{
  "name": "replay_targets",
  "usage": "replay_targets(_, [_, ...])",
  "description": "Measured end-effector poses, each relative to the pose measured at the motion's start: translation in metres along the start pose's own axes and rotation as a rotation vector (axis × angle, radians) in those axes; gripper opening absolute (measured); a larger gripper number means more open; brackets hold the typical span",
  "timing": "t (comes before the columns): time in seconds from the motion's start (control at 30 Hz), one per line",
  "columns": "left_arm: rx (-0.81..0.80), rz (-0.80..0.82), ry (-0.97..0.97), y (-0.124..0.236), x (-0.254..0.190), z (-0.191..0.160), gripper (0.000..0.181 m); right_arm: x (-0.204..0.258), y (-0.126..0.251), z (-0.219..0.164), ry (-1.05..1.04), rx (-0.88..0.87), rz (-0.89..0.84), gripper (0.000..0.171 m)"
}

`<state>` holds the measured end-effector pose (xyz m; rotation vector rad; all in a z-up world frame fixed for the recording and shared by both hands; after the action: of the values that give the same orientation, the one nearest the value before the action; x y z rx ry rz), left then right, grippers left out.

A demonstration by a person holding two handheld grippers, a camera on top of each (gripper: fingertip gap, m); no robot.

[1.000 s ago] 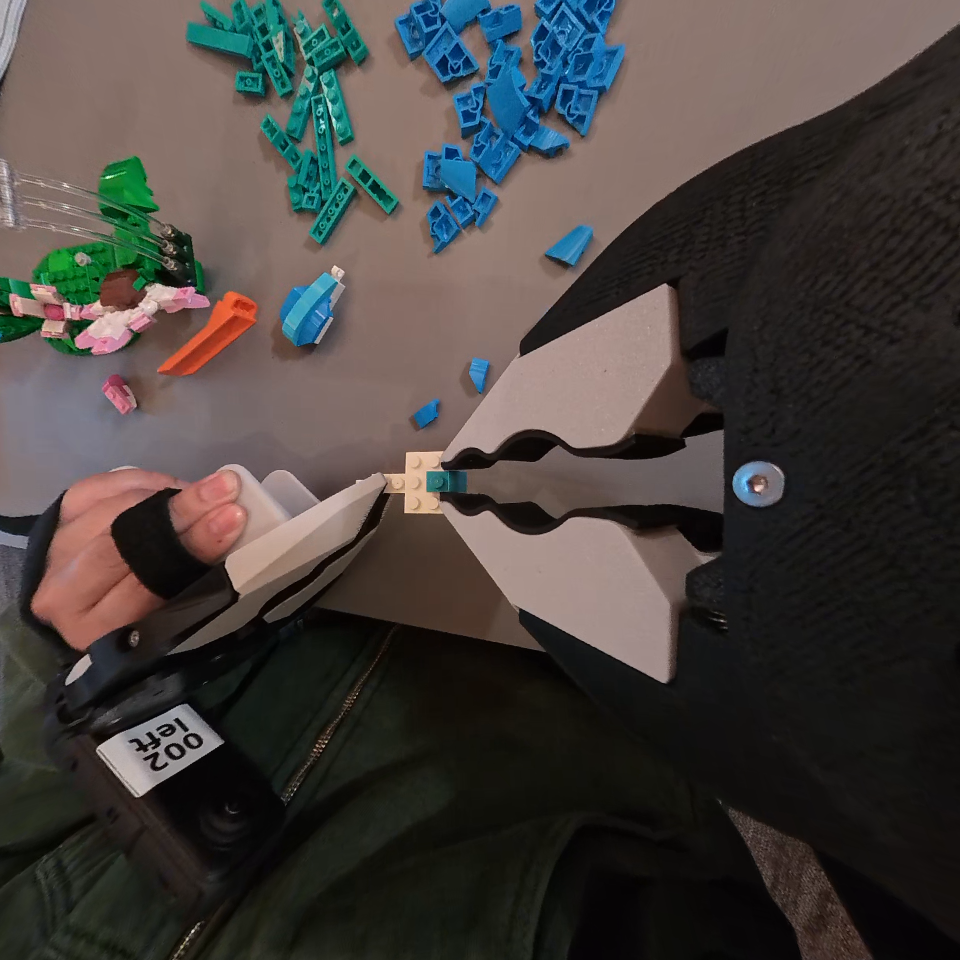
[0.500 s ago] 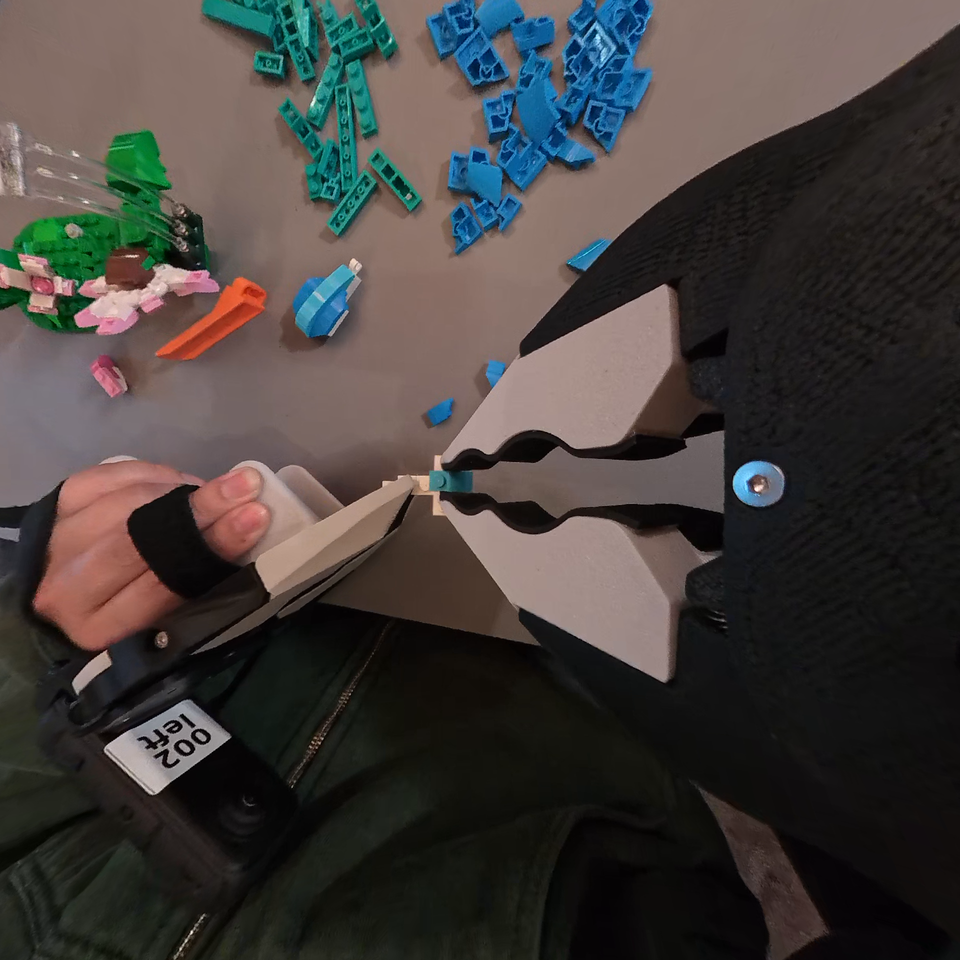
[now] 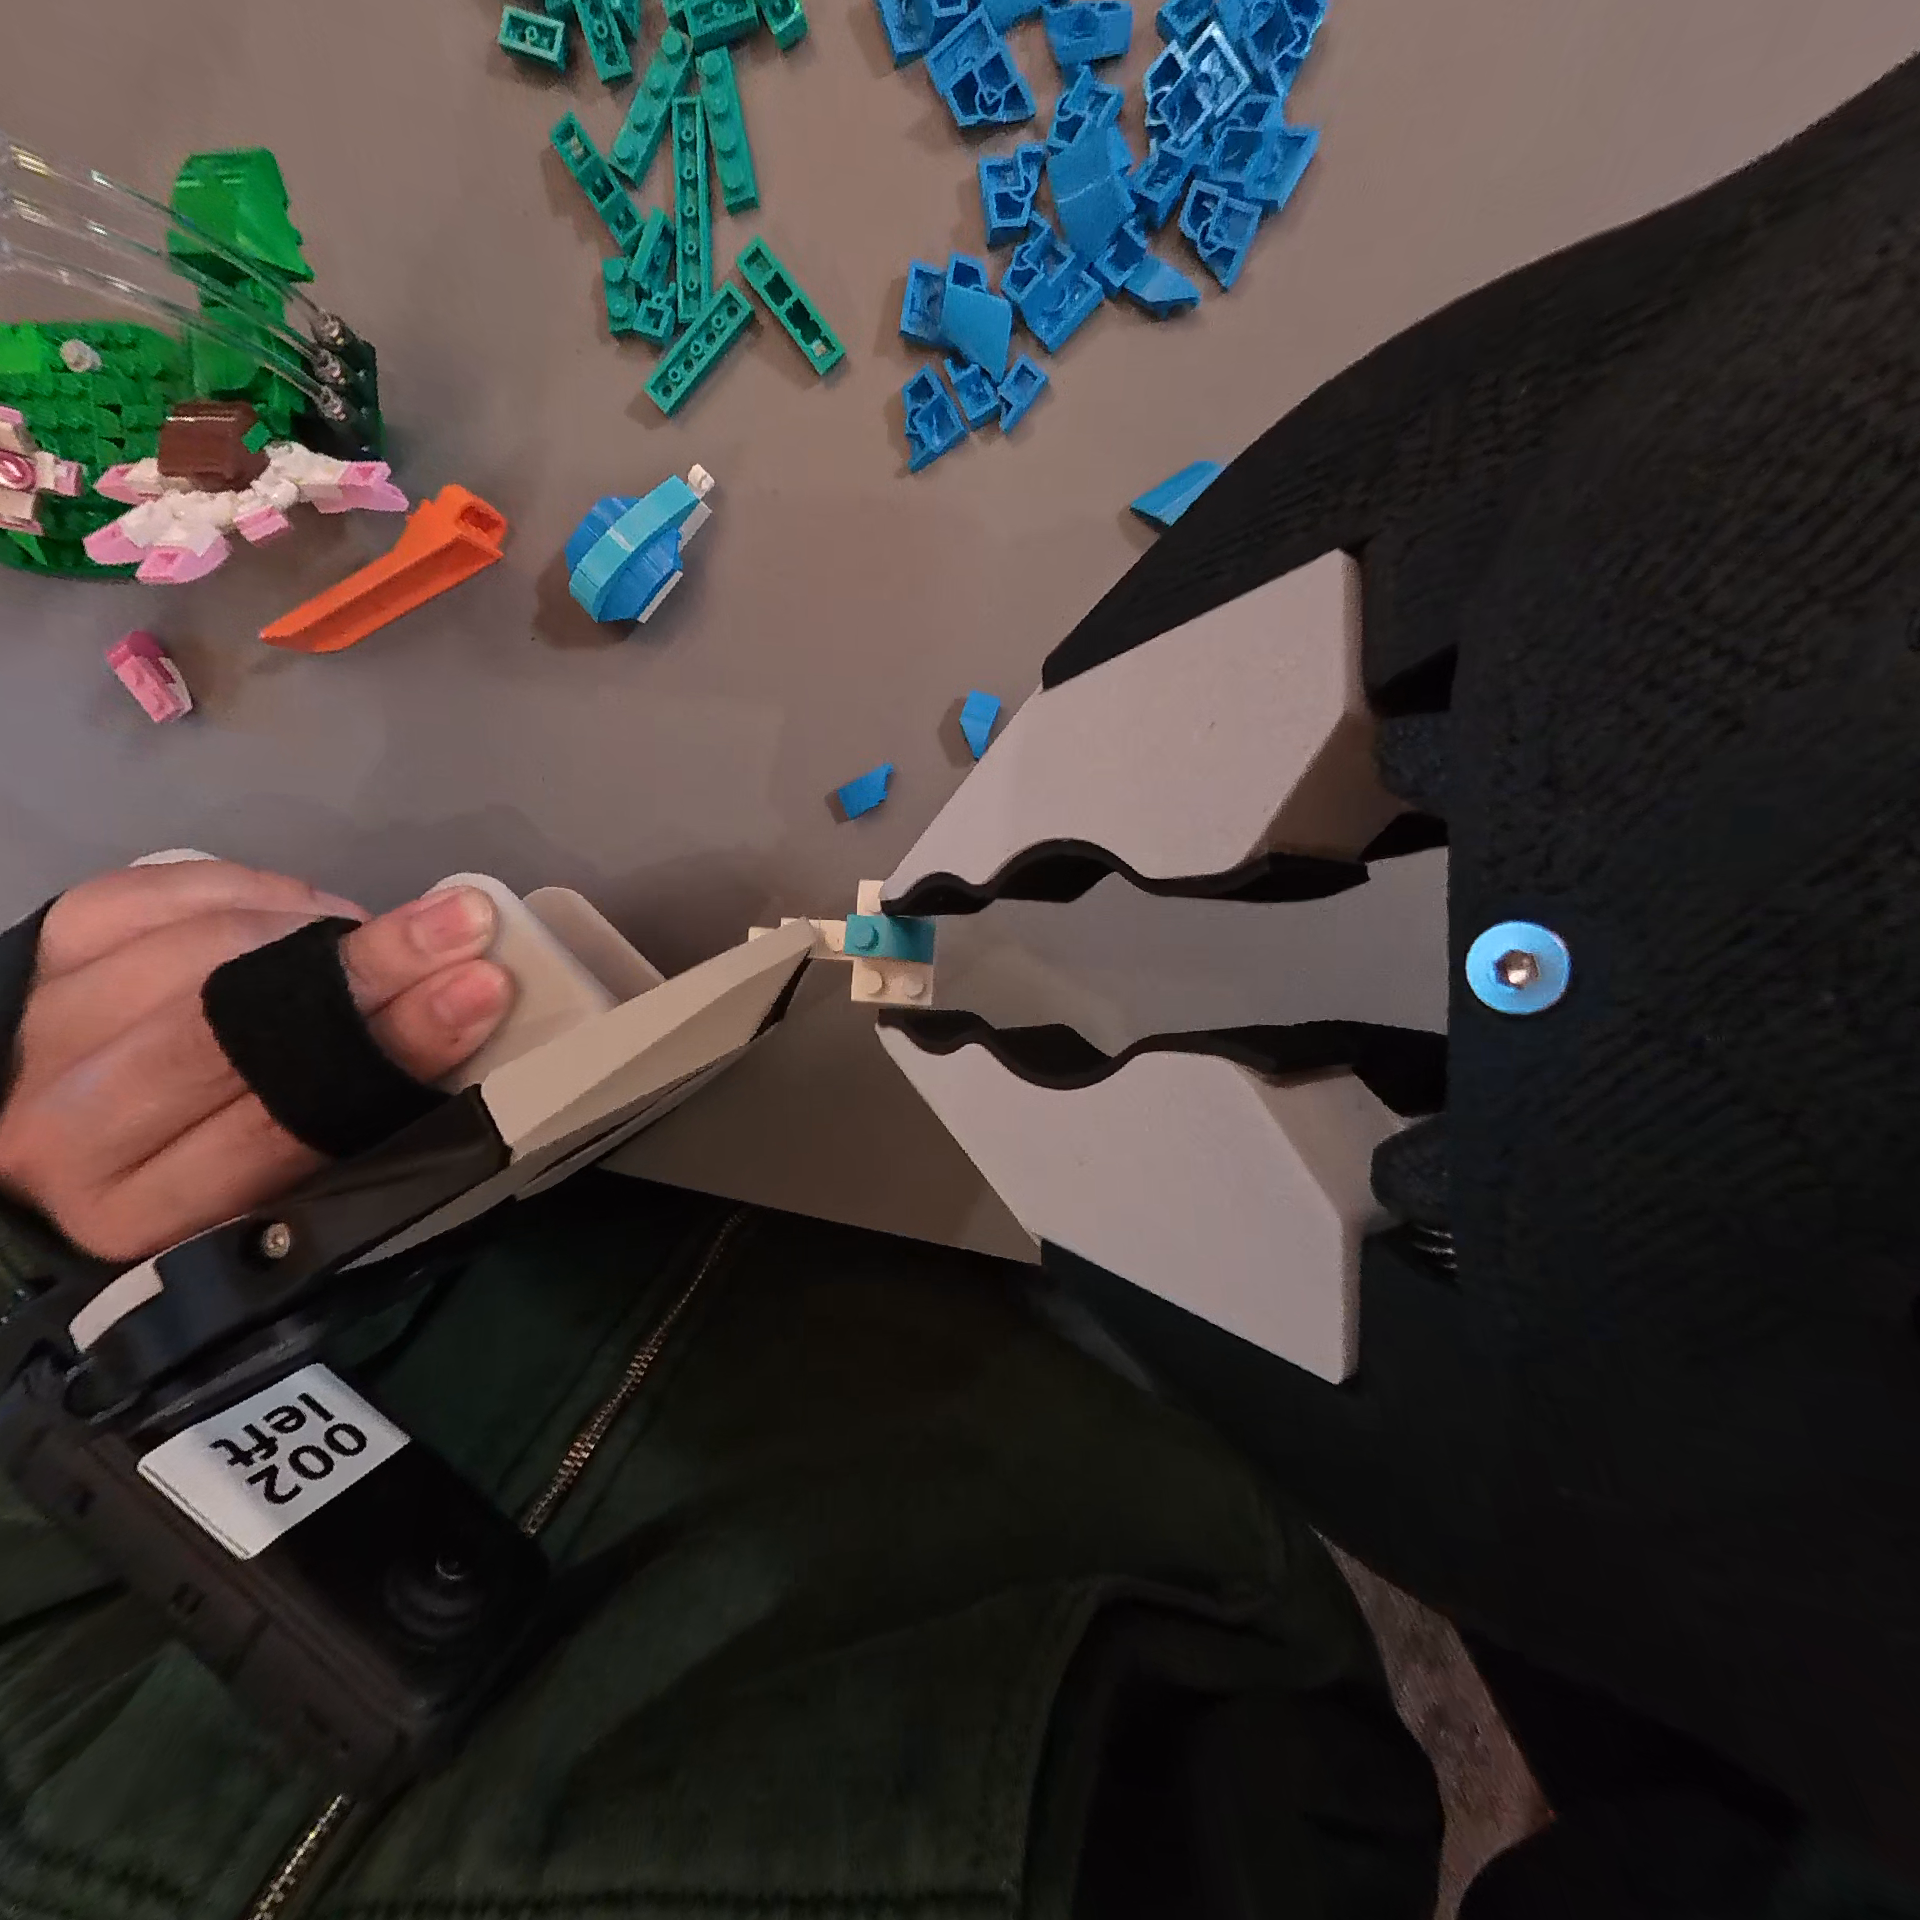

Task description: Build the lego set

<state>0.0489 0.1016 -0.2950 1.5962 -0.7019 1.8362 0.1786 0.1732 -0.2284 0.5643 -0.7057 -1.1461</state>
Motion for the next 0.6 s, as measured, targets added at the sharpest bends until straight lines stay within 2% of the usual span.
replay_targets(0.17, [0.014, -0.006, 0.007, -0.001, 0.000, -0.002, 0.004, 0.006, 0.002, -0.001, 0.033, -0.044, -0.052, 0.025])
replay_targets(0.33, [0.041, -0.016, 0.033, -0.003, 0.000, -0.005, 0.005, 0.018, 0.000, -0.002, 0.193, -0.063, -0.282, 0.042])
replay_targets(0.43, [0.053, -0.030, 0.052, -0.004, 0.000, -0.007, 0.005, 0.029, -0.012, -0.003, 0.384, 0.022, -0.472, 0.051])
replay_targets(0.6, [0.057, -0.041, 0.060, -0.005, 0.000, -0.008, 0.005, 0.041, -0.037, -0.006, 0.717, 0.279, -0.672, 0.050])
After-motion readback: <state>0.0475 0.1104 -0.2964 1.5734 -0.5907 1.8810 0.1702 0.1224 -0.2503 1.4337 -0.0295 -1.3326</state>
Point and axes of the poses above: each gripper's, where its closed fingertips meet, y back along the fingers, z out of its top, x = y × z across the jaws, the point moved 9 cm from there along y, back along the fingers, and after that the axes turned 6 degrees about z, right-handed, at the moved point
